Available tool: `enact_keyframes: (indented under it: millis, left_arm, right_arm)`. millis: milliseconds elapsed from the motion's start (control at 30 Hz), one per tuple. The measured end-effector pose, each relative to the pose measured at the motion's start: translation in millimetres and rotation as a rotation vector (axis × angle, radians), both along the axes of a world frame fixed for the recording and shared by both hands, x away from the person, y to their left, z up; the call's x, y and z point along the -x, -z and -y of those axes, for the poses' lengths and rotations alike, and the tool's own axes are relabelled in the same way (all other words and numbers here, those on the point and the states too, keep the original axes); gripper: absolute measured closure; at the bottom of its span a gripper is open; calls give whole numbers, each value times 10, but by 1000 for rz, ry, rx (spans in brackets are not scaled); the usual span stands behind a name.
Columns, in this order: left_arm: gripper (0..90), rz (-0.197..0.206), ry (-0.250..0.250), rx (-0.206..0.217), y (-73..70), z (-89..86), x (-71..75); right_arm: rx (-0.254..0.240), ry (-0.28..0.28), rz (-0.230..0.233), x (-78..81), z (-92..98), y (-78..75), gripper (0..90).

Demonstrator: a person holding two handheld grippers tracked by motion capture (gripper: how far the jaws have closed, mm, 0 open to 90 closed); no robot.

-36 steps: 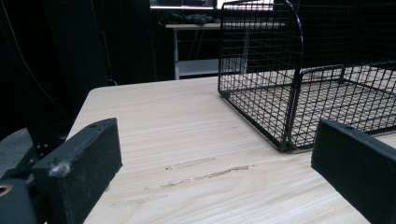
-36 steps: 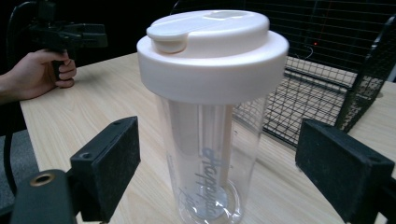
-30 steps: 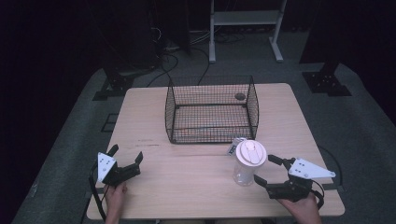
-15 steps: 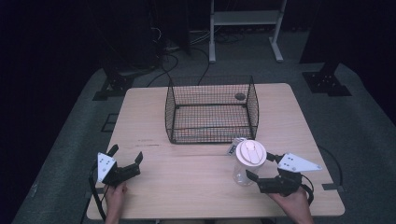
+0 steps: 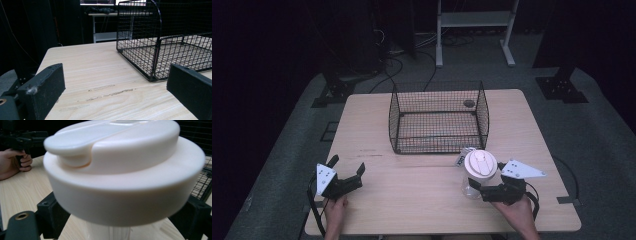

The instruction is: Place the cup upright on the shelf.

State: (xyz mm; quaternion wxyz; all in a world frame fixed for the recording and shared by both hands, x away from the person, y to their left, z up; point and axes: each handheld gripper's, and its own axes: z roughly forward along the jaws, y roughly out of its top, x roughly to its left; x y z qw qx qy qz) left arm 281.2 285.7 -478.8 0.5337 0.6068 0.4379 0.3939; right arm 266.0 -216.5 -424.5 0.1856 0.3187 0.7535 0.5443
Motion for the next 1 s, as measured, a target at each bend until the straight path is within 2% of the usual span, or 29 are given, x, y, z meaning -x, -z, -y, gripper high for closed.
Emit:
enact_keyframes:
  millis: [167,233,333,533,733,1000]
  left_arm:
    - [9,0,0,1,0,-1,1]
    - [9,1,0,0,0,-1,1]
    - [9,2,0,-1,0,0,2]
    - [9,1,1,-1,0,1,2]
    - [9,1,0,1,0,-1,1]
    - [9,0,3,3,0,-2,0]
  right_arm:
    - [-1,-9,5,-23,-9,-6,135]
    - [20,-11,21,-14,-15,-23,144]
    - [32,-15,22,-19,-15,-37,146]
    - [28,-52,-18,-86,11,-83,150]
    - [22,-78,-32,-122,7,-126,151]
    - [5,-140,-25,-184,-52,-338,151]
